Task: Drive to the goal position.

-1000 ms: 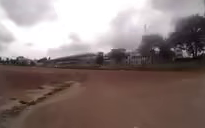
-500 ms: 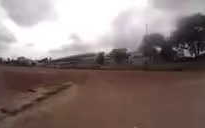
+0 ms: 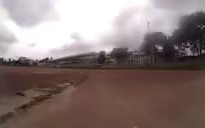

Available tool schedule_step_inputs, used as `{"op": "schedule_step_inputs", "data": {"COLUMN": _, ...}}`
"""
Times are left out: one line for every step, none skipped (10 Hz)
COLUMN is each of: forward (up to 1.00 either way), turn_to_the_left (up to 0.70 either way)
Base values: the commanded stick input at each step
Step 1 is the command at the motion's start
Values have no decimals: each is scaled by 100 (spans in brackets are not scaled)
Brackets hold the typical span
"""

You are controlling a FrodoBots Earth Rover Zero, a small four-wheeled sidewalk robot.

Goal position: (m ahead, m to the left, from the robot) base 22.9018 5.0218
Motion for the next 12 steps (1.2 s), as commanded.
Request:
{"op": "schedule_step_inputs", "data": {"forward": 100, "turn_to_the_left": 0}}
{"op": "schedule_step_inputs", "data": {"forward": 100, "turn_to_the_left": 0}}
{"op": "schedule_step_inputs", "data": {"forward": 100, "turn_to_the_left": 0}}
{"op": "schedule_step_inputs", "data": {"forward": 100, "turn_to_the_left": 0}}
{"op": "schedule_step_inputs", "data": {"forward": 100, "turn_to_the_left": 0}}
{"op": "schedule_step_inputs", "data": {"forward": 100, "turn_to_the_left": 0}}
{"op": "schedule_step_inputs", "data": {"forward": 100, "turn_to_the_left": 0}}
{"op": "schedule_step_inputs", "data": {"forward": 100, "turn_to_the_left": 0}}
{"op": "schedule_step_inputs", "data": {"forward": 100, "turn_to_the_left": 0}}
{"op": "schedule_step_inputs", "data": {"forward": 100, "turn_to_the_left": 0}}
{"op": "schedule_step_inputs", "data": {"forward": 100, "turn_to_the_left": 0}}
{"op": "schedule_step_inputs", "data": {"forward": 100, "turn_to_the_left": 0}}
